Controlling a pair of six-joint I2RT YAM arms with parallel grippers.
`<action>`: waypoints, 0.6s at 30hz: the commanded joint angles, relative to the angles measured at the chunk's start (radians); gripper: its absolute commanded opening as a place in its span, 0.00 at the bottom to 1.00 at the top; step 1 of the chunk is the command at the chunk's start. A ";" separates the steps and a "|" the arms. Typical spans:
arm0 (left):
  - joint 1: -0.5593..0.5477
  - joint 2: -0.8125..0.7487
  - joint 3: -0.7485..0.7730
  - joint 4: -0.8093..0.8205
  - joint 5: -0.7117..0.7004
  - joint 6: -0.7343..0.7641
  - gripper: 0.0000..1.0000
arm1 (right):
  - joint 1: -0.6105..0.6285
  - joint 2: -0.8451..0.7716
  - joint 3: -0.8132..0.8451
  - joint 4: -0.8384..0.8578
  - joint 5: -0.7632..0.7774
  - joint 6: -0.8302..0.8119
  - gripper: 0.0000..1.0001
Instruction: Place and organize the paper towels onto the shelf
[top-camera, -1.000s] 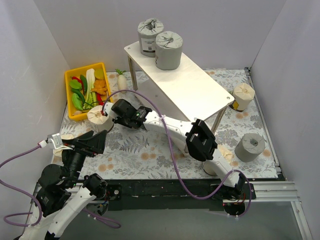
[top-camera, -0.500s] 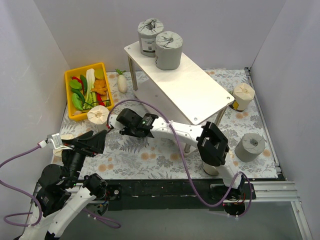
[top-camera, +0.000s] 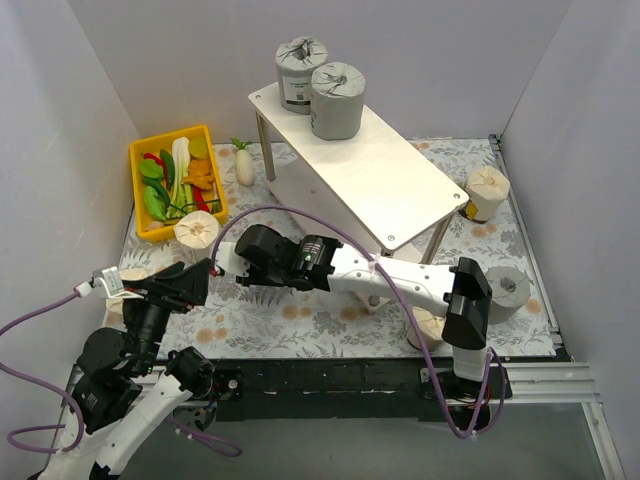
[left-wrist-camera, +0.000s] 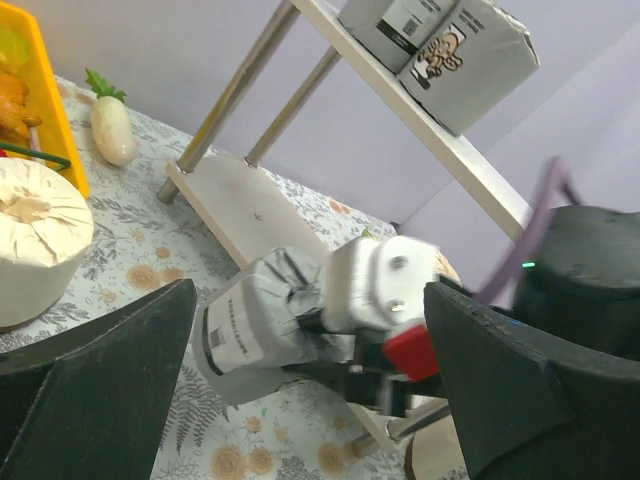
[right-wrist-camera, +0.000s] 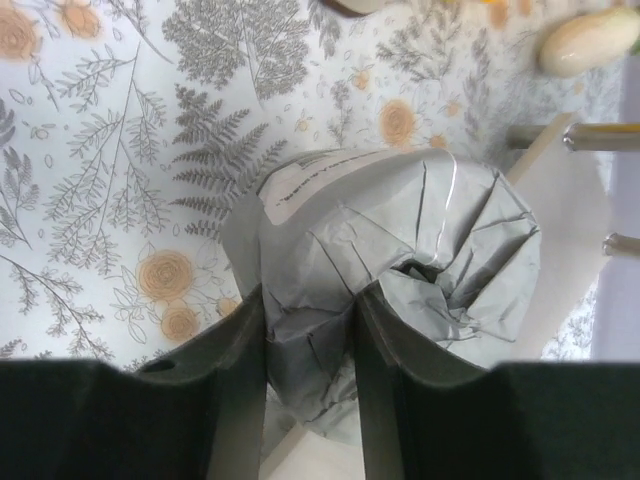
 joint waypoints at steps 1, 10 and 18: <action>-0.003 -0.100 0.003 -0.018 -0.019 -0.007 0.98 | 0.032 -0.078 0.207 -0.027 0.071 -0.030 0.20; -0.003 -0.100 0.002 -0.015 -0.018 -0.005 0.98 | 0.036 -0.081 0.527 0.009 0.324 -0.142 0.21; -0.003 -0.100 0.003 -0.016 -0.019 -0.004 0.98 | 0.033 -0.193 0.464 0.260 0.459 -0.304 0.21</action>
